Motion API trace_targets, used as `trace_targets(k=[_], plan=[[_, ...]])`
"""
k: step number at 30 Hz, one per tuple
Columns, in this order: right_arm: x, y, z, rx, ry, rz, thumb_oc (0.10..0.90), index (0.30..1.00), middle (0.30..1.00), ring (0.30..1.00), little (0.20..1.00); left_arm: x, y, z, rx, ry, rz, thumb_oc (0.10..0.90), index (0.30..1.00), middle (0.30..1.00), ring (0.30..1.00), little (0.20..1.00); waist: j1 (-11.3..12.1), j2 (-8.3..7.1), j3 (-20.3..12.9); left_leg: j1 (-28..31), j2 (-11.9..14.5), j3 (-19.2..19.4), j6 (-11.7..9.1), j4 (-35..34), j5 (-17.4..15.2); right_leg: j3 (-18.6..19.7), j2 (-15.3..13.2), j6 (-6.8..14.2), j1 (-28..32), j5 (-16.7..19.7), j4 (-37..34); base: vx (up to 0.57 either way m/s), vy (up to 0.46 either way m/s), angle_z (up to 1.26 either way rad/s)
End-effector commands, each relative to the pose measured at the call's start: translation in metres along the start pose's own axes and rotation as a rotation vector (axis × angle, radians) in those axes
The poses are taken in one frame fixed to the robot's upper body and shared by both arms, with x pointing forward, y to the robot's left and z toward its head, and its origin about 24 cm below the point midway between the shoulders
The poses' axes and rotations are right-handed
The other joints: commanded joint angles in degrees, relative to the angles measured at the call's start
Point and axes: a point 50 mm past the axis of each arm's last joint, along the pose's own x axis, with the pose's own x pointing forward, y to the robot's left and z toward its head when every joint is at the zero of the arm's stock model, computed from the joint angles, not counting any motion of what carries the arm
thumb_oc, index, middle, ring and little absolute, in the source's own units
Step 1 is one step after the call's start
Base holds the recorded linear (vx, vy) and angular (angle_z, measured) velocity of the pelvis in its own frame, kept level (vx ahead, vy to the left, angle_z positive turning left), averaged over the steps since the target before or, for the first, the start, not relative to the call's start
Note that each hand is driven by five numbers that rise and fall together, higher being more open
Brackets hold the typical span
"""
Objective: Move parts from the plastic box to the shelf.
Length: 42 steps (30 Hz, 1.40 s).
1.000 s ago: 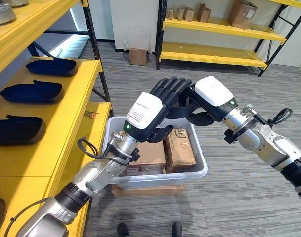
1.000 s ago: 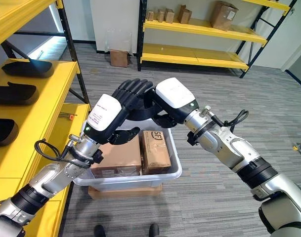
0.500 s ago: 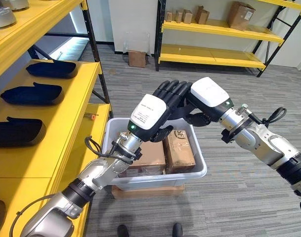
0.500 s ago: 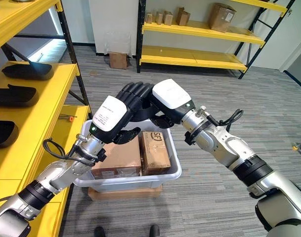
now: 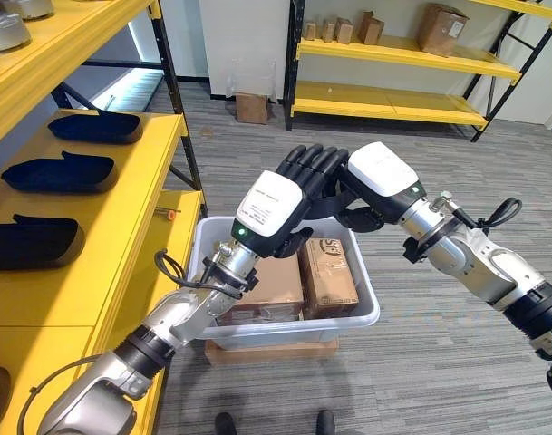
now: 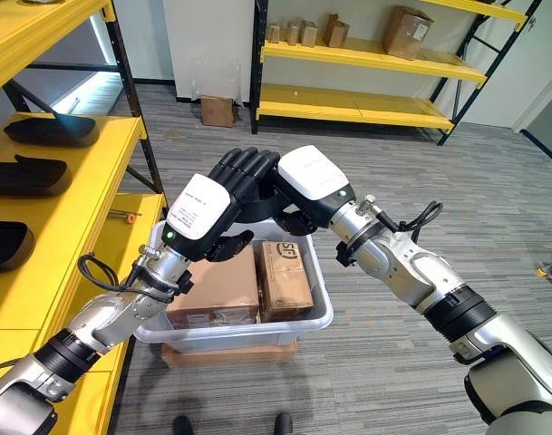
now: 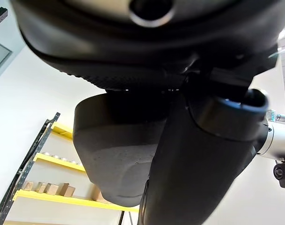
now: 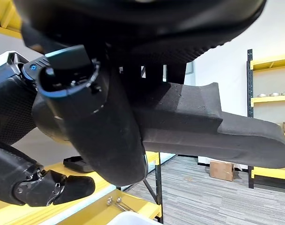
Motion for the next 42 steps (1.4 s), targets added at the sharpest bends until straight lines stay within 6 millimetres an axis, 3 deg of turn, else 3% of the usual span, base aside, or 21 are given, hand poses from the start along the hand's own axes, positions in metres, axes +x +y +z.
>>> trace_targets(k=[1,19,20,21,22,42], plan=[[0.035,-0.074,0.009,-0.044,-0.079,-0.33,0.4,0.3,0.3,0.3,0.3,0.025,0.009,-0.009,0.051,0.01,0.086,0.9,1.0,1.0,1.0,1.0,0.0,-0.67,-5.3,2.1,1.4,-2.4,-0.3,-0.4,-5.6,-0.3,-2.5,2.9,4.3,-7.4,1.7,0.0,0.0,0.0],[0.039,-0.073,0.012,-0.036,-0.085,-0.339,0.4,0.3,0.3,0.3,0.3,0.025,-0.002,-0.011,0.043,0.049,0.058,0.9,1.0,1.0,1.0,1.0,-0.6,-0.63,-5.5,2.3,1.3,-2.5,-0.2,-0.4,-5.7,0.4,-2.6,2.8,4.1,-7.2,1.5,0.0,0.0,0.0],[0.039,-0.072,0.012,-0.033,-0.083,-0.339,0.4,0.3,0.3,0.3,0.3,0.025,-0.003,-0.011,0.043,0.052,0.056,0.824,0.893,0.893,0.893,0.893,-0.6,-0.62,-5.5,2.3,1.2,-2.5,-0.2,-0.4,-5.7,0.5,-2.5,2.8,4.1,-7.2,1.5,0.0,0.0,0.0],[0.039,-0.072,0.012,-0.033,-0.083,-0.339,0.4,0.3,0.3,0.3,0.3,0.025,-0.003,-0.011,0.043,0.052,0.056,0.824,0.893,0.893,0.893,0.893,-0.6,-0.62,-5.5,2.3,1.2,-2.5,-0.2,-0.4,-5.7,0.5,-2.5,2.8,4.1,-7.2,1.5,0.0,0.0,0.0],[0.038,-0.072,0.012,-0.036,-0.082,-0.338,0.4,0.3,0.3,0.3,0.3,0.025,-0.004,-0.012,0.044,0.059,0.052,0.4,0.3,0.3,0.3,0.3,-0.6,-0.64,-5.5,2.2,1.2,-2.4,-0.1,-0.4,-5.7,0.6,-2.5,2.8,4.1,-7.2,1.5,0.0,0.0,0.0],[0.041,-0.074,0.016,0.001,-0.091,-0.372,0.4,0.3,0.3,0.3,0.3,0.024,-0.012,-0.015,0.045,0.09,0.033,0.4,0.3,0.3,0.3,0.3,-1.0,-0.5,-5.5,2.3,1.2,-2.5,0.0,-0.4,-5.8,1.3,-2.4,2.6,3.7,-7.3,1.8,0.0,0.0,0.0]])
